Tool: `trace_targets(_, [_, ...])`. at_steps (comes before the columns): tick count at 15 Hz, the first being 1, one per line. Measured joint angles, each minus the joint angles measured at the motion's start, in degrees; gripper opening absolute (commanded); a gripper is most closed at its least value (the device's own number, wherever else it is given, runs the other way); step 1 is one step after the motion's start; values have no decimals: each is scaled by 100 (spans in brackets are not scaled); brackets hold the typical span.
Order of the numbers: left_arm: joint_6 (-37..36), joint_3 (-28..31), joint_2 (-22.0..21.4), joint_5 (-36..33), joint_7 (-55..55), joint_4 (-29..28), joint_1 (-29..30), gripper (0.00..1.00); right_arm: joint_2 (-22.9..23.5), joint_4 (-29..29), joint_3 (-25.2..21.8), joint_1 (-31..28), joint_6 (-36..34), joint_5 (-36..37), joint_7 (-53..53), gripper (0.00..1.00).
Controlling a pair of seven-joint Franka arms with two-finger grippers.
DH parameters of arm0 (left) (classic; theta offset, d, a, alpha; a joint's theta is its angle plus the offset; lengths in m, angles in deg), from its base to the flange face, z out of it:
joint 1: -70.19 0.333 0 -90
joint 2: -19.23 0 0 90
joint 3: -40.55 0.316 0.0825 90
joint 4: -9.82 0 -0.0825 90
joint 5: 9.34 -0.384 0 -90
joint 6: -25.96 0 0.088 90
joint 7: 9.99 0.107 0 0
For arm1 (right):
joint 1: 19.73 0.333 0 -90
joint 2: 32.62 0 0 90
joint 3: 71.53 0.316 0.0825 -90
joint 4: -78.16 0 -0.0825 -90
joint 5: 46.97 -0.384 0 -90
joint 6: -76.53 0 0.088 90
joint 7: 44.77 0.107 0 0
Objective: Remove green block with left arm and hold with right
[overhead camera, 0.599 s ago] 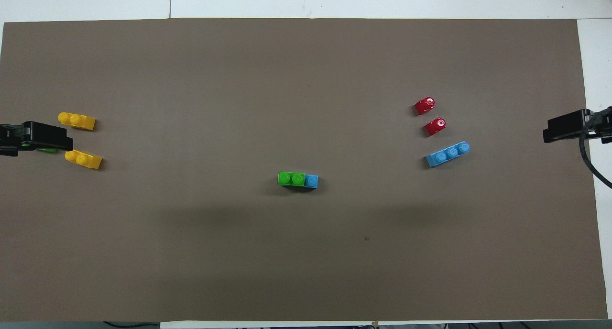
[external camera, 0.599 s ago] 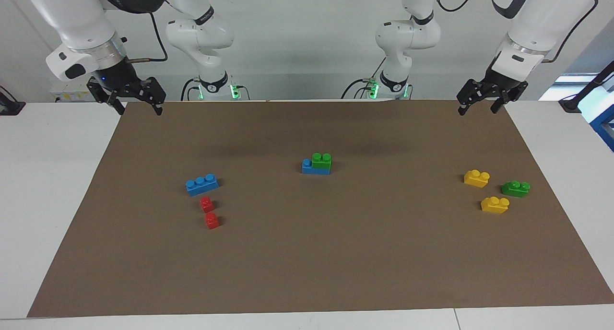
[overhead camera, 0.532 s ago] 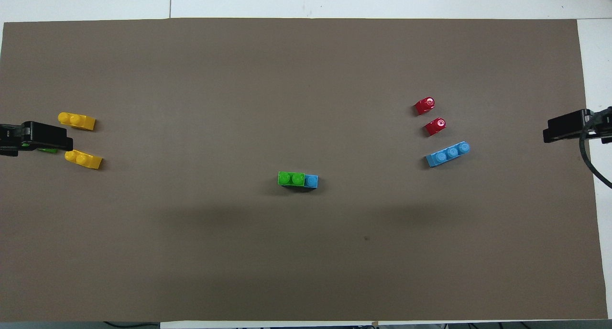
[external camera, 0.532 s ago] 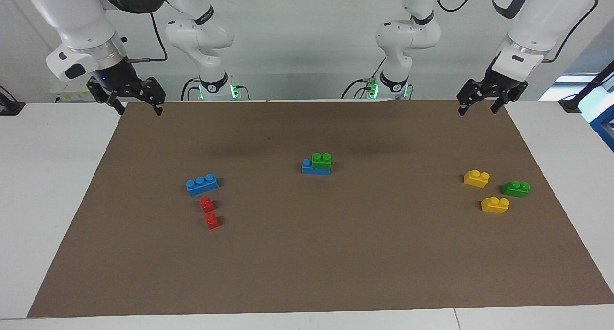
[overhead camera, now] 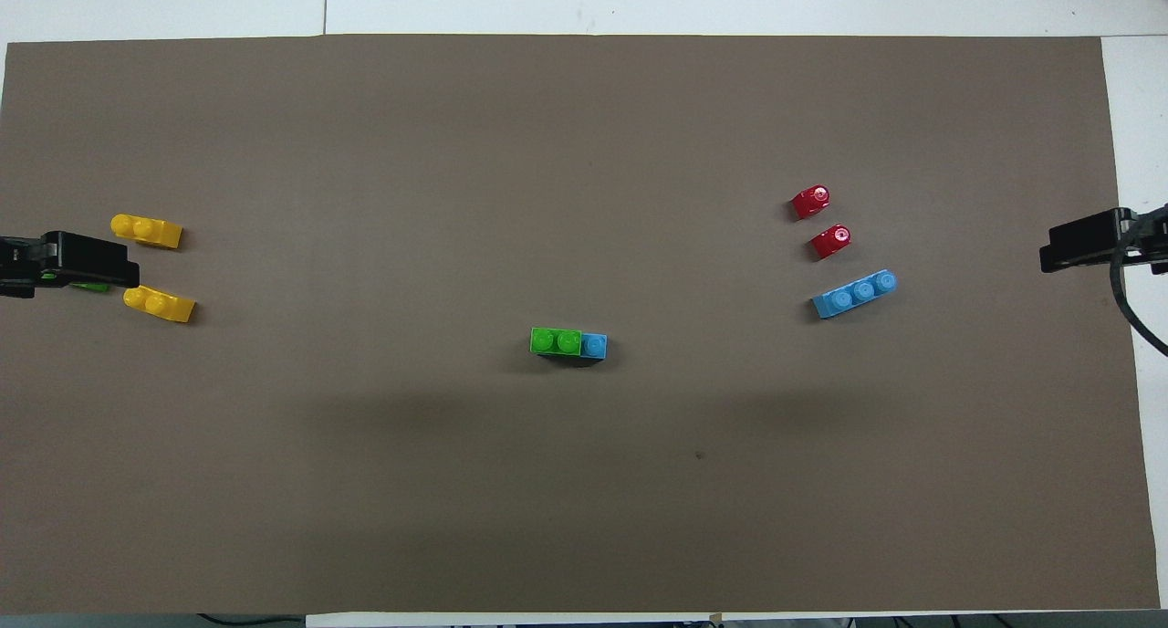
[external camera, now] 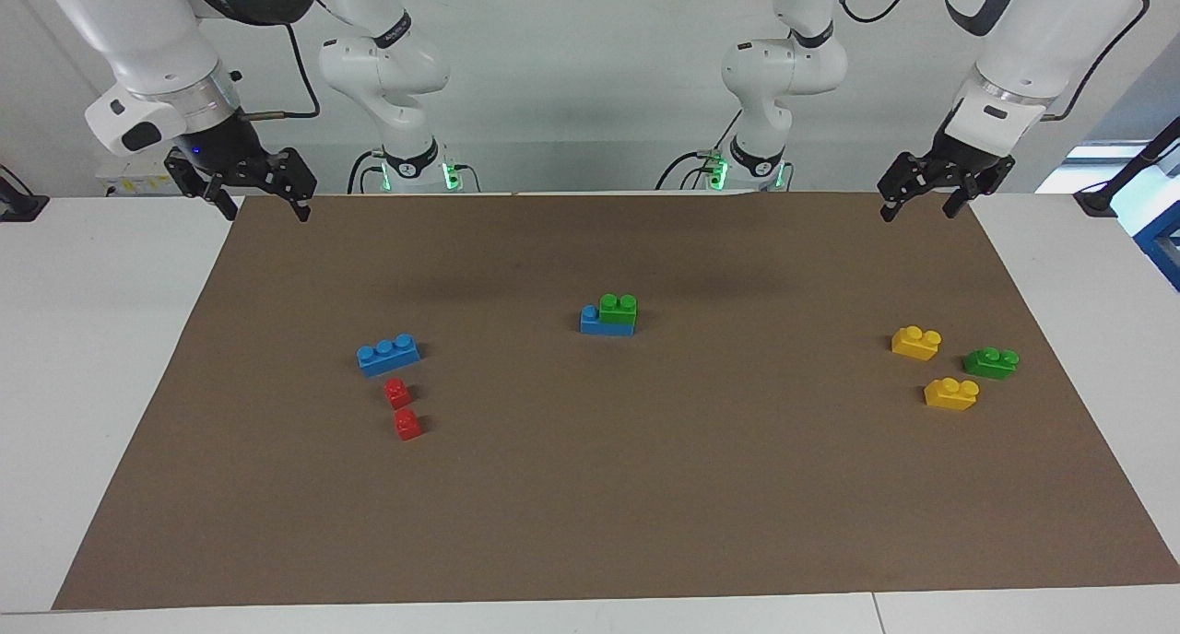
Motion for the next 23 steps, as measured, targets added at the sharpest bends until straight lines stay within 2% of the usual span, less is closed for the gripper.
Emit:
trace_targets(14, [5,-8,1,0,0,0,-1,100,-9,53,33,8,30,0,0,100])
trace_targets(19, [5,-9,1,1,-17,-1,-1,100,1,246,58,29,281,0,0,100])
trace_targets(23, [3,-73,4,6,-706,-66,-16,100,-14,478,100,145,575,0,-120,100])
